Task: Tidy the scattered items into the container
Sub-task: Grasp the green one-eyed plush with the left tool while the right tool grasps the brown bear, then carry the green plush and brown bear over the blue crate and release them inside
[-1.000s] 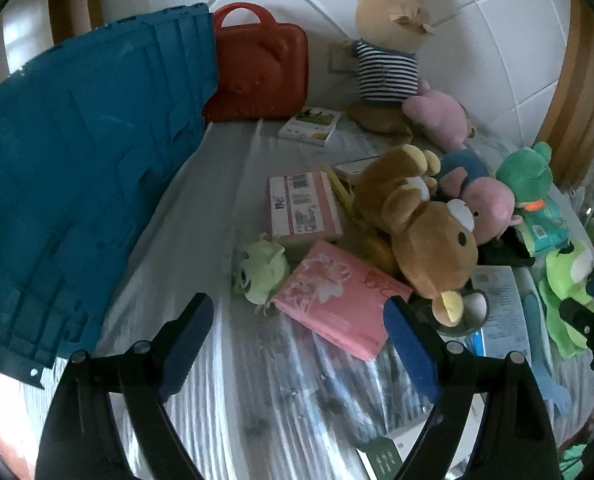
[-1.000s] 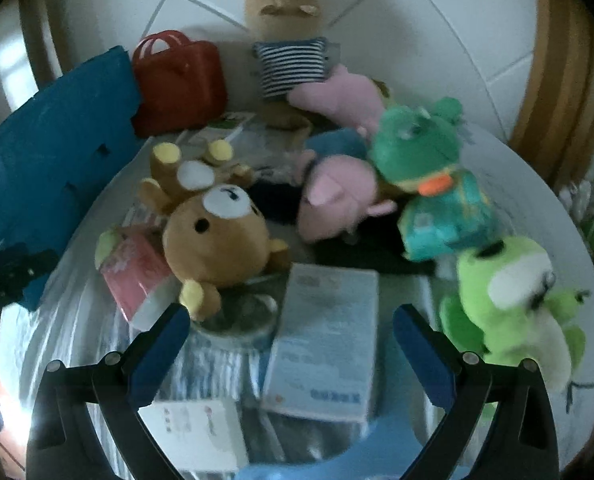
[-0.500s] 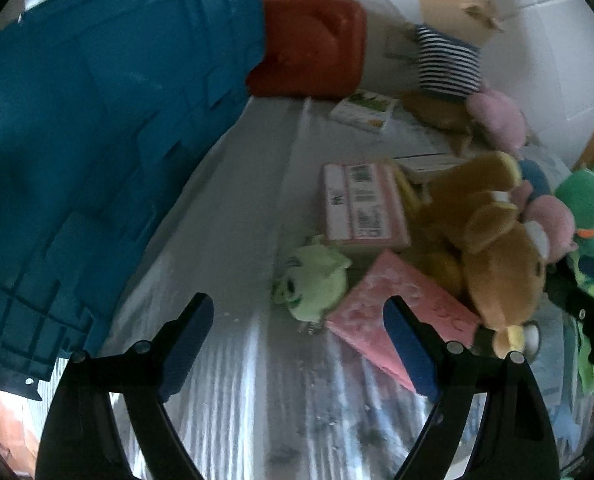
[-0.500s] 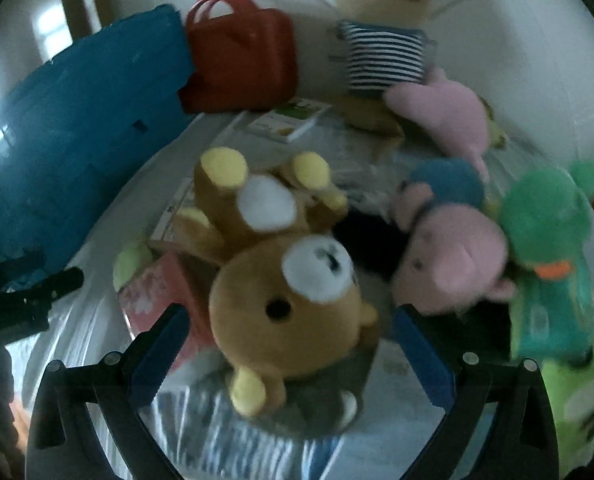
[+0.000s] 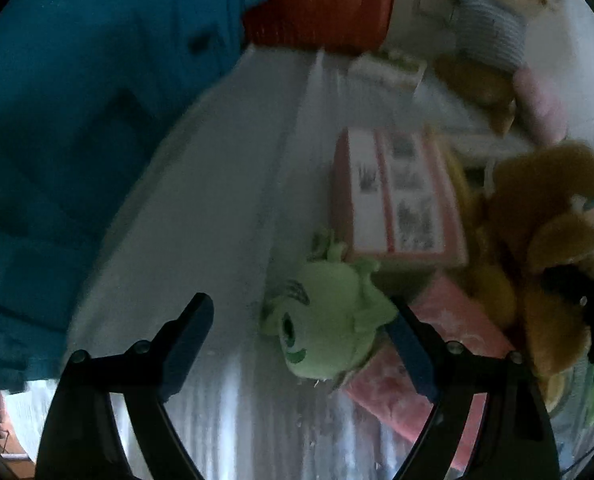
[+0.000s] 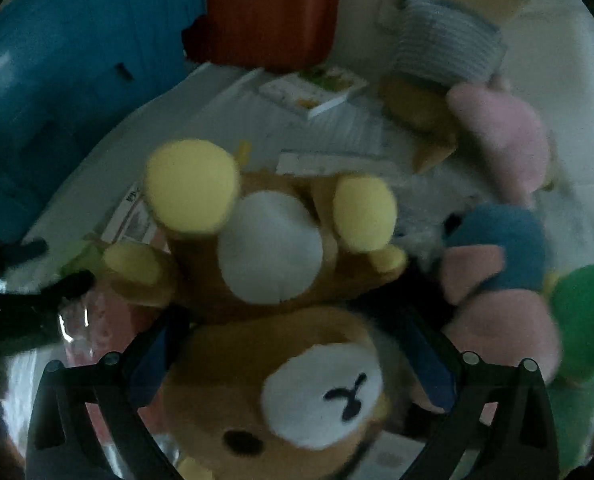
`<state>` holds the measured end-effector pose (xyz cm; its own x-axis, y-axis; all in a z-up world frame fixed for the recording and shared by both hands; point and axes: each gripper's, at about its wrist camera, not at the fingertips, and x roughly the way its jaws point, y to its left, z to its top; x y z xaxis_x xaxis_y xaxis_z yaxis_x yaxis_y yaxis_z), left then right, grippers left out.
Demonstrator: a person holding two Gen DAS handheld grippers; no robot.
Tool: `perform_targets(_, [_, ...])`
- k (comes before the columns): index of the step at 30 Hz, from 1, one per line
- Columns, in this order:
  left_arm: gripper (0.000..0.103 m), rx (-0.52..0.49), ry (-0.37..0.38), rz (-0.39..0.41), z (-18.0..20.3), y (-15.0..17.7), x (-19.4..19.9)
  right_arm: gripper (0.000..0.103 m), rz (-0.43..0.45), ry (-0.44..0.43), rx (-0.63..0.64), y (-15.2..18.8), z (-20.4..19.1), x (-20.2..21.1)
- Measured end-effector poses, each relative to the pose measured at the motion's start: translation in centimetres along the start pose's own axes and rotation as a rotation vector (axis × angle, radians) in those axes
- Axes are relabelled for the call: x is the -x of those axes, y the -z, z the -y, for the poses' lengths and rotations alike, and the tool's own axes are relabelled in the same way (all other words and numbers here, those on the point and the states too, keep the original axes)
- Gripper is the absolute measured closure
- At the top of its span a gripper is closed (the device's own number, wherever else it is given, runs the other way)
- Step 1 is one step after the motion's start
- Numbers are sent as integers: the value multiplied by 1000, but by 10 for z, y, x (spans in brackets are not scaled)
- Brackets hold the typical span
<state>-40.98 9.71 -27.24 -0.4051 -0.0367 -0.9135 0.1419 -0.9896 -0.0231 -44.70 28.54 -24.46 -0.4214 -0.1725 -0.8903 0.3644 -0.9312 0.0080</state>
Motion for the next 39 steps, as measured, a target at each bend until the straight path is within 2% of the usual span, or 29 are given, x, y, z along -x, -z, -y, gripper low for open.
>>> perform_targets(3, [16,32,20,-5,-5,-2,-13,0,-38,-76,-49,-3,7,-24])
perform_targets(8, [16,61,62,-33,-9,-2,-28,0,-50,-119,-49,-4,8,-38])
perform_targets(13, [43,35,104,-4,-1,0,-22,0,-43,-149,-72,-7,8,-44])
perform_targets(16, [48,16,95,12,3,1,-16,0,-30,-153,-83,-7,7,-44])
perform_targets(21, [50,15,100,59,-1,0,5,6,-17,-130,-76,0,0,-32])
perform_targets(23, [50,16,103,85,-4,-3,17,7,-9,-155,-93,7,3,-25])
perform_targets(35, [50,-69,92,186,16,-6,73,7,62,-123,-120,17,11,16])
perform_targets(39, [50,-89,98,222,22,-3,97,7,110,-104,-124,19,13,43])
